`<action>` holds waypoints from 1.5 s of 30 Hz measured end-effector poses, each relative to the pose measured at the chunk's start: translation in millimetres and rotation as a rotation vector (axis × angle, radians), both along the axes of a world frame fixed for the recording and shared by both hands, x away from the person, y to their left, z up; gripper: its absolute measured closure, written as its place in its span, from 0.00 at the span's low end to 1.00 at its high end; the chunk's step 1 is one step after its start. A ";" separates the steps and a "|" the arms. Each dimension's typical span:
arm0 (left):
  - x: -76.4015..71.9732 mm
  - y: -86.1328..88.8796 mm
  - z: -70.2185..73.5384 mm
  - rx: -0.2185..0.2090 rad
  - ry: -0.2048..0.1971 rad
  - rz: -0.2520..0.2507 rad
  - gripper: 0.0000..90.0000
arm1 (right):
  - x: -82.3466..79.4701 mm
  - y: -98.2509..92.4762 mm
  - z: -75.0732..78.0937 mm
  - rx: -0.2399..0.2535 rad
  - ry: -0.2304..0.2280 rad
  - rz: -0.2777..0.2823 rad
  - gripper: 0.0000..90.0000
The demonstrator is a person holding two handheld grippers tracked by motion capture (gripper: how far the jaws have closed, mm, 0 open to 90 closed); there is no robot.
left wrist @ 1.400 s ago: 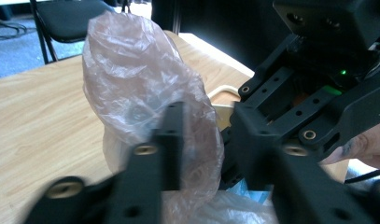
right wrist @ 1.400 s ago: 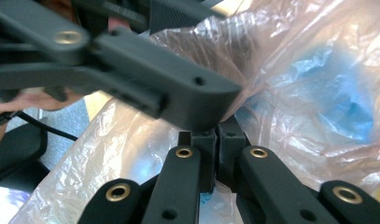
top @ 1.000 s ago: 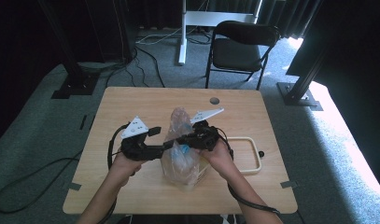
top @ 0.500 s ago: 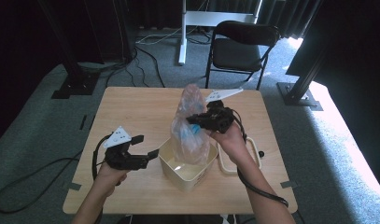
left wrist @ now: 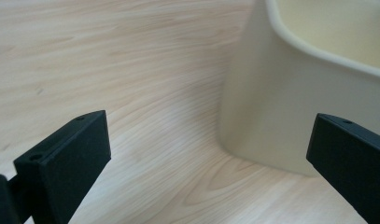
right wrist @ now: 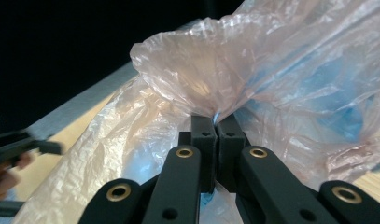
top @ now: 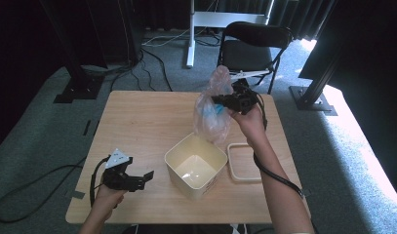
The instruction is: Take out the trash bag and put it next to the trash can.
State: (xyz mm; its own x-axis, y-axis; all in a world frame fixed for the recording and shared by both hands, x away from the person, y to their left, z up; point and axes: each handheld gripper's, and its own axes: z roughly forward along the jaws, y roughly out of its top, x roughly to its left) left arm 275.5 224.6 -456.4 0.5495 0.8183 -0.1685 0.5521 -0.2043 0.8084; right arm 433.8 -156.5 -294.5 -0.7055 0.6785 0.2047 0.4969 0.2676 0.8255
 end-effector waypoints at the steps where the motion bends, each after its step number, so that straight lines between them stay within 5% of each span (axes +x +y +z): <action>1: -1.2 3.9 -4.2 0.006 -0.003 0.011 0.00 | 5.4 -2.6 -2.9 -0.003 0.011 -0.022 0.99; 6: -8.4 15.9 -27.4 0.041 0.000 0.040 0.00 | 30.1 -12.6 -22.8 -0.038 0.055 -0.095 0.99; 10: -13.0 19.4 -45.5 0.029 0.023 0.034 0.00 | 43.0 -20.0 -41.8 -0.022 0.097 -0.137 0.99; 15: -17.6 14.1 -61.7 0.081 0.016 0.003 0.00 | 51.4 -23.0 -61.5 -0.037 0.117 -0.168 0.99; 20: -19.4 15.4 -66.7 0.092 -0.022 -0.014 0.00 | 65.7 -21.8 -91.8 -0.069 0.178 -0.192 0.99; 33: -17.8 19.2 -75.3 0.102 0.002 -0.024 0.00 | 86.5 -10.2 -148.3 -0.103 0.334 -0.164 0.96; 37: -17.4 20.2 -75.0 0.108 0.006 -0.026 0.00 | 90.3 -10.4 -158.5 -0.112 0.374 -0.178 0.89; 45: -17.1 20.0 -75.7 0.094 0.011 -0.027 0.00 | 90.8 -18.6 -159.3 -0.110 0.417 -0.208 0.49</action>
